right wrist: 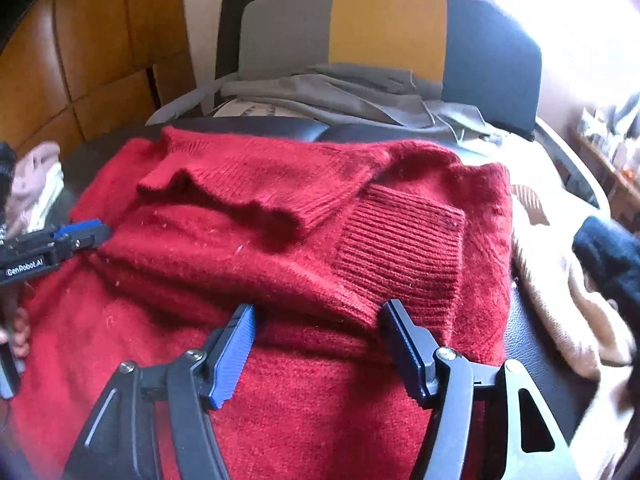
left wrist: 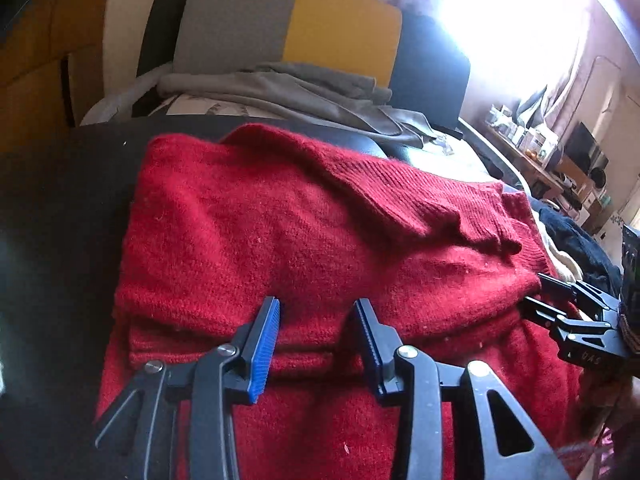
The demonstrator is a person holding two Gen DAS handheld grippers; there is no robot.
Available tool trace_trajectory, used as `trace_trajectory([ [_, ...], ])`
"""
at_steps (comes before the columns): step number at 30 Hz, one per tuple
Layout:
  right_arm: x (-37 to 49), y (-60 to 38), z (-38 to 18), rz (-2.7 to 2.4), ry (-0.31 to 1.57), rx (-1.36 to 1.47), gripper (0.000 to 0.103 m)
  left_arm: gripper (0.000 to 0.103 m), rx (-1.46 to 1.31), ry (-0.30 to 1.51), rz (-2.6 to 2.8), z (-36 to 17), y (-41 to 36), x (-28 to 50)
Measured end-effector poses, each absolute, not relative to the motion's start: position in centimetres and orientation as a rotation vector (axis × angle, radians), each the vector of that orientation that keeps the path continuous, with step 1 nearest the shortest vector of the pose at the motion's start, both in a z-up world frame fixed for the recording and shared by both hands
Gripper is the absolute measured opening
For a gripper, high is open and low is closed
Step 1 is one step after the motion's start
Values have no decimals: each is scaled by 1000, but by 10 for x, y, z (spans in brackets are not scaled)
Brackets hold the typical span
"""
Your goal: Fold clothes
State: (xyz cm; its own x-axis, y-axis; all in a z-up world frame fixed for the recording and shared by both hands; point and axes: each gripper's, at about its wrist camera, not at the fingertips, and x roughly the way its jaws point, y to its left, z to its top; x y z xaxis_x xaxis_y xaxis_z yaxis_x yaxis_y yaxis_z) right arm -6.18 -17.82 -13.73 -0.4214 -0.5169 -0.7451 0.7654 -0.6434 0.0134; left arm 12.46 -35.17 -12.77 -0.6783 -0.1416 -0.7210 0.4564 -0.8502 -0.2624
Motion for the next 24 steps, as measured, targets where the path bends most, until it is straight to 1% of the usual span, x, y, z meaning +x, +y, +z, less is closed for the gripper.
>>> trace_trajectory([
  [2, -58, -179, -134, -2102, 425, 953, 70, 39, 1003, 659, -2543, -114, -349, 139],
  [4, -45, -163, -122, -2100, 386, 972, 76, 40, 937, 715, -2569, -99, -345, 165],
  [6, -28, -140, -107, -2100, 315, 955, 92, 41, 879, 740, -2594, -90, -337, 197],
  [8, -9, -99, -95, -2095, 187, 936, 98, 41, 875, 749, -2600, -91, -329, 232],
  [12, 11, 0, -100, -2035, -138, 1045, 98, 41, 918, 766, -2574, -105, -319, 288],
  [15, 21, 70, -116, -1991, -367, 1157, 98, 42, 934, 851, -2521, -123, -319, 331],
  [18, 30, 110, -138, -1942, -533, 1221, 98, 43, 945, 951, -2463, -141, -325, 358],
  [20, 29, 113, -152, -1865, -615, 1241, 98, 45, 939, 1003, -2450, -148, -325, 370],
  [24, 35, 83, -159, -1687, -630, 1208, 98, 47, 943, 1087, -2488, -155, -329, 380],
])
